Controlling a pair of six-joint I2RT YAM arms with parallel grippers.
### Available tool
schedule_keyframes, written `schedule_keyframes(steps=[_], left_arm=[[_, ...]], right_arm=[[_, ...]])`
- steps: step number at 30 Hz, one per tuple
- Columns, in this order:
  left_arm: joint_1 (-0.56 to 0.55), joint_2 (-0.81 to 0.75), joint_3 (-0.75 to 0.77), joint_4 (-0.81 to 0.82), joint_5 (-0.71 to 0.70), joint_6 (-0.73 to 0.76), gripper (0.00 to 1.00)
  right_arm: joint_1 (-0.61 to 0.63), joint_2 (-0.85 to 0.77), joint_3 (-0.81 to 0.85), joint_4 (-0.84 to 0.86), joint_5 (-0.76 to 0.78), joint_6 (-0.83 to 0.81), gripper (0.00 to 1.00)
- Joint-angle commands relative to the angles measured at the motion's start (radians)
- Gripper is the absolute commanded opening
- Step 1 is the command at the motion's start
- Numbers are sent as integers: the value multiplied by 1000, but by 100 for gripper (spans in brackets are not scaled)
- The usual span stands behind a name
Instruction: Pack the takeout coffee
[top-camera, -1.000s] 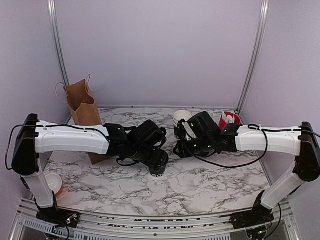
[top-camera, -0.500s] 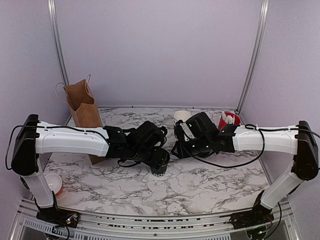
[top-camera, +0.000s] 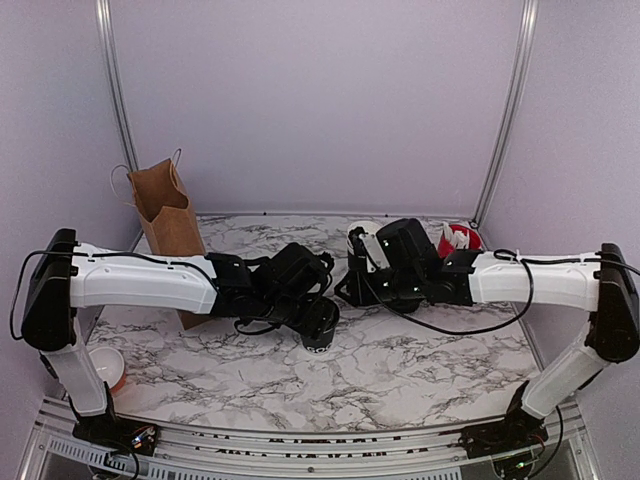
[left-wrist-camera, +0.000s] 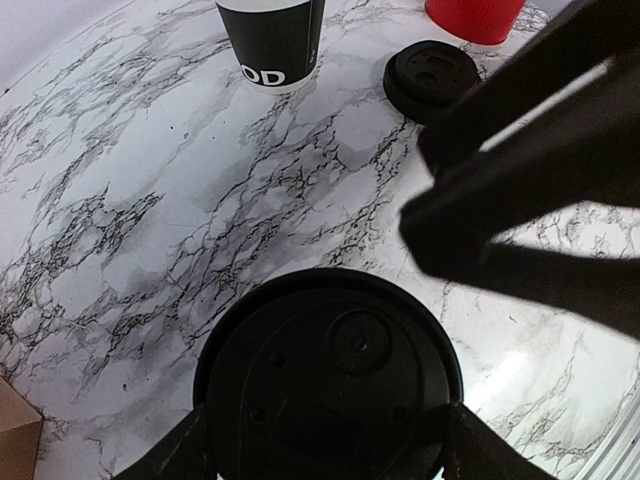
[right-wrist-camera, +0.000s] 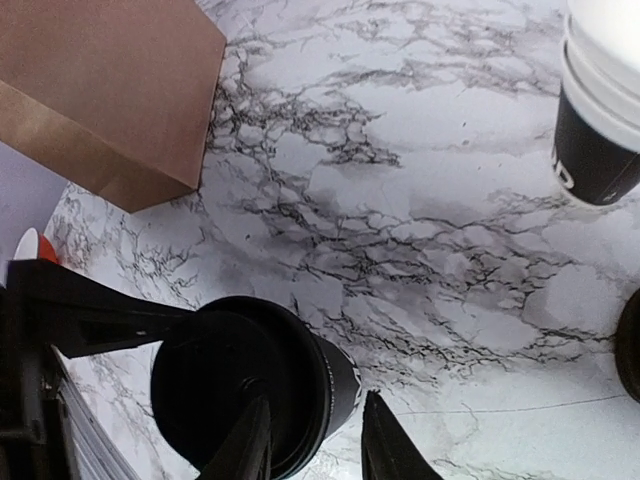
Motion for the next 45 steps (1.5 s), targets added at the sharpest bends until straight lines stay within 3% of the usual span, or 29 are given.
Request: schedule_keyframes(steps=[1,5,13,22,29,33,40,45], left_arm=[[-1,29,-37,-86,43,-9,75],[-2,29,-37,-87,42,-9,75],[-2,27,-35,-86,39,-10,75],[-1,26,-41,-88,38,-17,75],[-2,29,-44,-87,41,-18,75],[-1,34,-40,-85,48,-21,75],[-2,35,-35,-86,49,-19,75],[-1,32,-35,-84,48,-18,75]], right_arm=[[23,119,-87,76,-116,66,28],[40,138,-126,67,-107,108,25],[32,2,-55,-30,36,77,25],[65,-132,-85,85,80,30,26],[97,-21,-298,301,-38,163,26],[114,53,-286,276,-45,173,23],[100,-92,-252,184,85,152,23],[101,-190,-218,226,152,92,24]])
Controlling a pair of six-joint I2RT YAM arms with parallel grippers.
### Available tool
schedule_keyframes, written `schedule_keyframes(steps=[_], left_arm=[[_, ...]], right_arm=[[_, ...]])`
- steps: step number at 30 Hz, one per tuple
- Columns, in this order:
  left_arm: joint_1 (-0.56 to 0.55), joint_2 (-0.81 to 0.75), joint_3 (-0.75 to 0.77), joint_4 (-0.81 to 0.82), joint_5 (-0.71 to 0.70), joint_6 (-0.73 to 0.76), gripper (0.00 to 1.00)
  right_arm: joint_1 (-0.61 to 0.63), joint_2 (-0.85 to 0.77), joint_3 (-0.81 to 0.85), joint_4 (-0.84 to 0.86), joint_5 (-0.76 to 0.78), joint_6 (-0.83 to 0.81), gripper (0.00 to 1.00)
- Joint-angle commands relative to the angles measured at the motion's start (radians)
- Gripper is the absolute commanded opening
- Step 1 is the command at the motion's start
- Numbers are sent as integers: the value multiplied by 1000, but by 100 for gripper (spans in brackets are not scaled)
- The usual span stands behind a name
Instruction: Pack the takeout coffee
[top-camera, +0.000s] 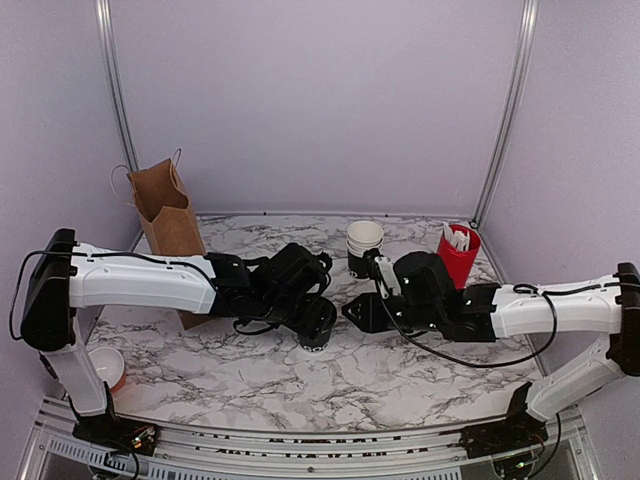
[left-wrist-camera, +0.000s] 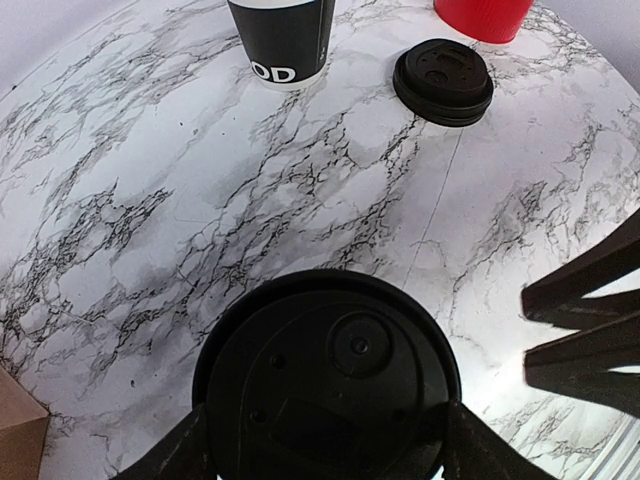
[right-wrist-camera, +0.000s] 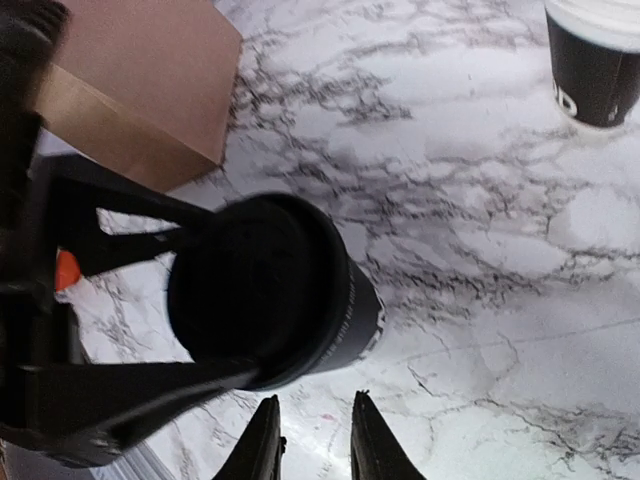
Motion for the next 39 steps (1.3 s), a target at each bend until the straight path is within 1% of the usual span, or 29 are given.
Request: schedule_keyframes(steps=[1,3,4,6,7,9,11,12,14,17,20,24,27,29,31,33,36,39], left_arm=[[-3,36,-32,-74,61,-18,75],[-3,38,-32,-75,63,-19,75],[-2,38,-32,-75,63,-20,75],[-2,39,-32,-75,63,-19,75],[-3,39,-32,-75,63,-18,75],[-3,41,-31,-74,63,-17,75],[-3,44,-27,-75,66,-14,75],[-2,45,-25,-75,68,-14,75],[-3,46,-23,-75,70,-11,75],[-3,45,-23,-75,69,-9,75],[-2,48,-21,-75,70,-10,75],[-2,47,-20,-74,67,-13,75],[-2,45,-22,-75,67,-14,75],[-2,45,-22,-74,69,-15,75],[-2,45,-23,-74,70,-14,75],[-2,46,-22,-75,70,-14,75],[-2,48,-18,-74,69,-12,75],[-2,48,-14,-75,72,-10,75]], right_arm=[[-4,-76,56,61,89,-58,25],[-4,-68,46,100,99,-62,27],[-4,-38,42,111,93,-61,27],[-4,34,27,140,45,-35,27],[-3,74,12,171,-10,-24,27],[4,169,-5,210,-73,4,27],[10,233,-9,216,-107,26,25],[13,241,-19,217,-109,37,25],[13,212,-43,220,-89,58,25],[3,128,-51,164,-18,55,25],[-24,28,-41,116,27,36,25],[-62,-99,2,110,49,-8,27],[-70,-146,33,120,69,-43,29],[-70,-144,40,131,78,-53,29],[-69,-117,24,163,66,-49,29],[-70,-52,-9,222,17,-19,29],[-56,68,-60,315,-62,47,27],[-22,188,-74,347,-133,70,27]])
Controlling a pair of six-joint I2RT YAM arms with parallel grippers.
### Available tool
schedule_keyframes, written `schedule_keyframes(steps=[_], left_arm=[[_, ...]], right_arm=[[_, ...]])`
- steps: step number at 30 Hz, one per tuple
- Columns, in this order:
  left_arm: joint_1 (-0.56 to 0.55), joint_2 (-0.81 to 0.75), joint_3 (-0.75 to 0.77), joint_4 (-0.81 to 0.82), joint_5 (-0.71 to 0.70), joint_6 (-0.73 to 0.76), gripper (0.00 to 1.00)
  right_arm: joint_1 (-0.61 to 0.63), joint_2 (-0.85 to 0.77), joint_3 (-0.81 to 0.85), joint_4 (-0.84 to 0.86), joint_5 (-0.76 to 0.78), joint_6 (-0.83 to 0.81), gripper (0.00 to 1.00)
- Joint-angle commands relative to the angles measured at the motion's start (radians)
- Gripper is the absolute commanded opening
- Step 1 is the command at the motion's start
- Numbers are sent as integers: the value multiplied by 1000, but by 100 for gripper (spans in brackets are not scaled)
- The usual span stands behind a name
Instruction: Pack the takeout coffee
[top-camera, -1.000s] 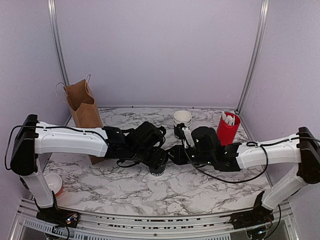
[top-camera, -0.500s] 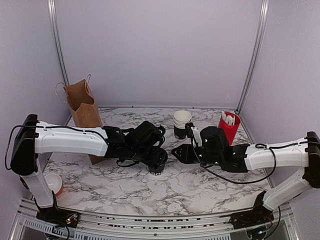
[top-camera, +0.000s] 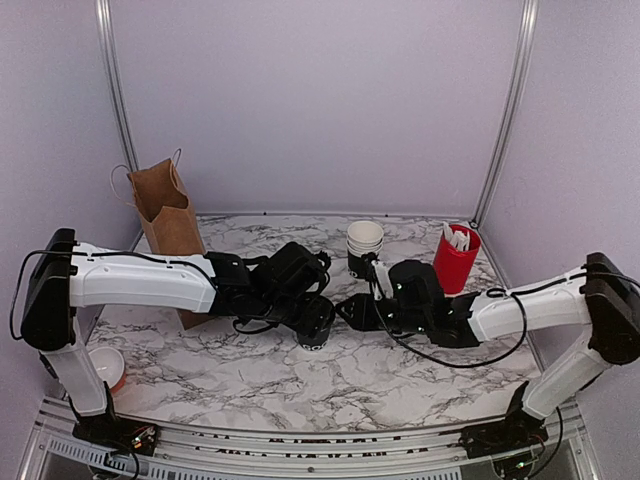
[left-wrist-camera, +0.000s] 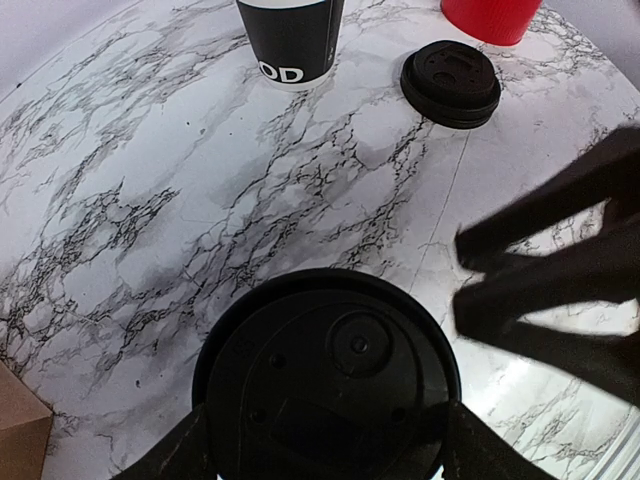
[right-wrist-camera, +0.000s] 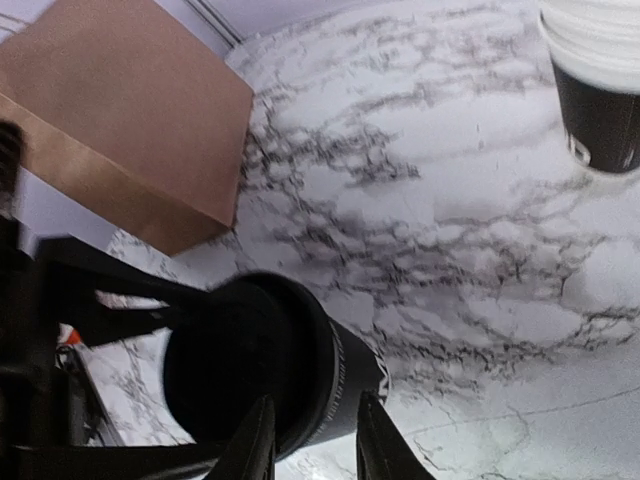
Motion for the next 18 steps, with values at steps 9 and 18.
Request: schedule_keyframes(steps=[9,18], left_arm=[[-7,44,-21,-71,77,-10,75],[-7,46,-20,-71,79,-11,75]], right_arm=[[15,-2,-47,-94,0,66,25],[-8,-185,34,-111,95,-25,26]])
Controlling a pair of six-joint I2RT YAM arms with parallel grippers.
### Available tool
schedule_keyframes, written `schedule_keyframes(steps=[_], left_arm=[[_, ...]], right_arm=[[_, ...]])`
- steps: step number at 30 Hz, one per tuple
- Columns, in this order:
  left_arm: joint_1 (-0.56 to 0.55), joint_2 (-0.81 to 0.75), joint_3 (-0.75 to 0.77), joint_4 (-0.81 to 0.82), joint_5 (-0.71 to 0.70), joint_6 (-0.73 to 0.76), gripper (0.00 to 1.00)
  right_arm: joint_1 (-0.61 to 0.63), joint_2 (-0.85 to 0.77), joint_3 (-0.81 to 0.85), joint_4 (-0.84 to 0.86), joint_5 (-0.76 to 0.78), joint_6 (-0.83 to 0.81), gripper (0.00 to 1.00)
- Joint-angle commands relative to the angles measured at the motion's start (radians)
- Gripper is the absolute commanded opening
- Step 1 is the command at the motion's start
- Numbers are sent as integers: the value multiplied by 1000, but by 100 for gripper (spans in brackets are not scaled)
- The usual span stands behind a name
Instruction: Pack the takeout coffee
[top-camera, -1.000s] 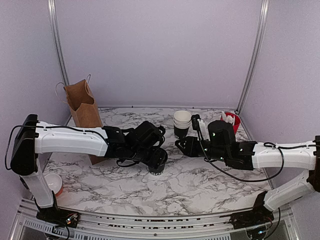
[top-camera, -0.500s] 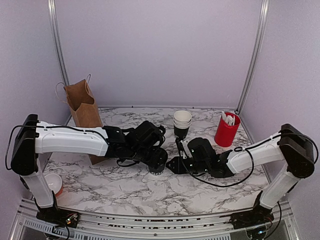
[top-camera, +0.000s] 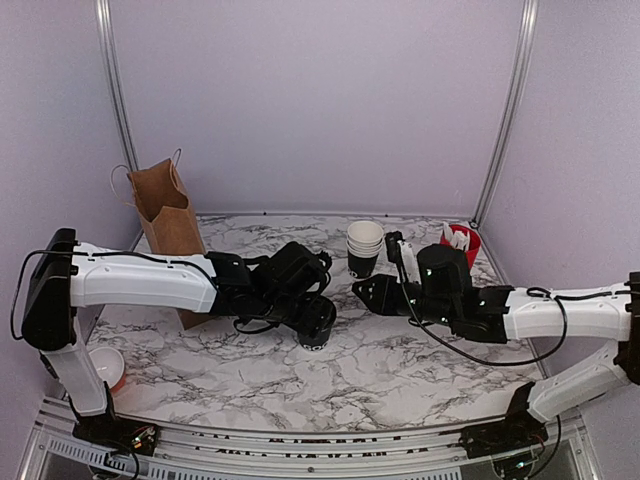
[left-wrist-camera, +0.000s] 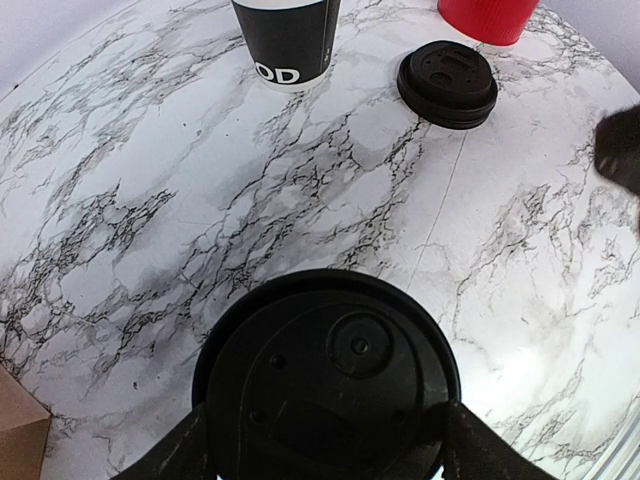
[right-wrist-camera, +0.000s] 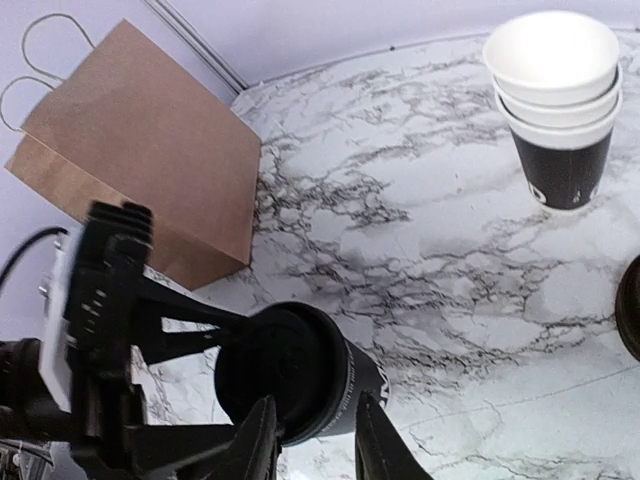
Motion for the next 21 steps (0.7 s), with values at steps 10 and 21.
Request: schedule_keyframes(steps=[10,21], left_arm=[[-8,43,-27,-73,69,-11,75],[-7,14,-29,-72,53,-17,75]], right_arm=[[74,375,33,129,-182,77,24],[31,163,30,30,-59,58,28]])
